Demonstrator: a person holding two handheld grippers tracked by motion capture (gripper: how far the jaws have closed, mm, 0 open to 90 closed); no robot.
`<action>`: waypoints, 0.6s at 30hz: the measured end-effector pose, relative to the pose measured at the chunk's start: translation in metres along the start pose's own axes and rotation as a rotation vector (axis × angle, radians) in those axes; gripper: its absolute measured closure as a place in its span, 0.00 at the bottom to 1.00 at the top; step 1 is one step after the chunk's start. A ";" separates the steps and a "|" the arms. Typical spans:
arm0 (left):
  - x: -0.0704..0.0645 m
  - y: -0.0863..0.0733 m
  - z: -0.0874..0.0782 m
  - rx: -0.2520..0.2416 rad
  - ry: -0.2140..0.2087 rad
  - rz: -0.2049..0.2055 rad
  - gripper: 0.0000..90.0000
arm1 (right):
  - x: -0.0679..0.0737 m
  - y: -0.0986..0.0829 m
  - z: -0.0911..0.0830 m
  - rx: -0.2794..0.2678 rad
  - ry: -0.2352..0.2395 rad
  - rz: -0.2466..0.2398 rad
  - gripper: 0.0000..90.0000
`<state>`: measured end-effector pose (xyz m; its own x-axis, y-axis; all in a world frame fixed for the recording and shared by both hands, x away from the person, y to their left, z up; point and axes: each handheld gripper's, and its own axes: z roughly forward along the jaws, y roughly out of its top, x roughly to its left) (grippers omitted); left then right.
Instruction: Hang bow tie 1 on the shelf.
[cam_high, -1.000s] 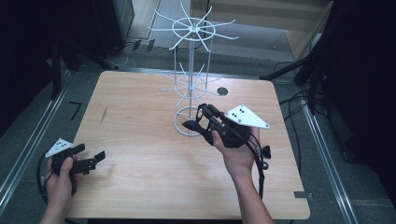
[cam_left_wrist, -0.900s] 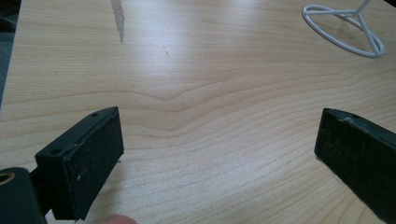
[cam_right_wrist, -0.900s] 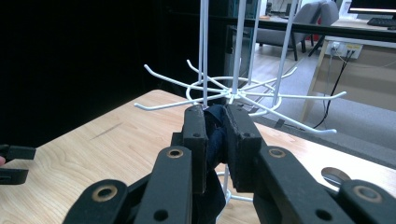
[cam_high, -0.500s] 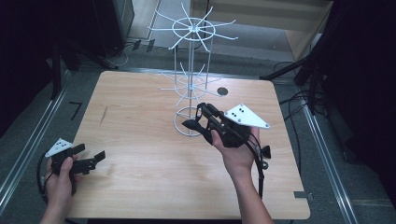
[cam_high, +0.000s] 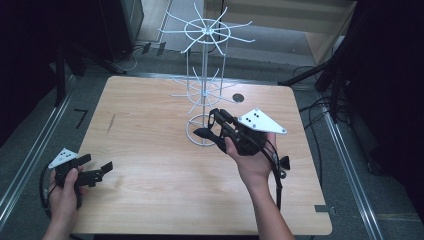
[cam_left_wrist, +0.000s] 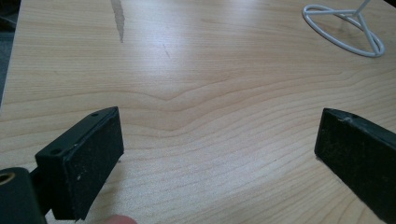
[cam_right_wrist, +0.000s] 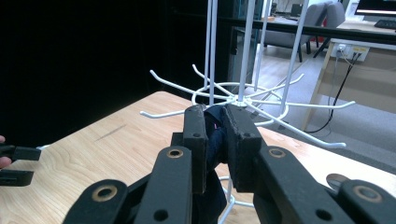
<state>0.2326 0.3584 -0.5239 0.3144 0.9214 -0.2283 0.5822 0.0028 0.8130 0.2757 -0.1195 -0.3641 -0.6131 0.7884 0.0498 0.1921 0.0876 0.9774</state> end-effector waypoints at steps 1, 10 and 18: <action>0.000 0.000 0.000 0.000 0.000 0.000 0.02 | -0.001 0.000 0.001 0.000 0.001 0.000 0.90; 0.000 0.000 0.000 0.000 -0.001 0.000 0.02 | -0.008 -0.003 0.011 0.015 -0.008 0.017 0.90; 0.000 0.000 0.000 0.002 -0.001 -0.004 0.02 | -0.013 -0.005 0.018 0.026 -0.007 0.046 0.90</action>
<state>0.2326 0.3581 -0.5239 0.3127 0.9211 -0.2318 0.5847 0.0056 0.8112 0.2966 -0.1197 -0.3737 -0.5982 0.7959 0.0932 0.2399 0.0669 0.9685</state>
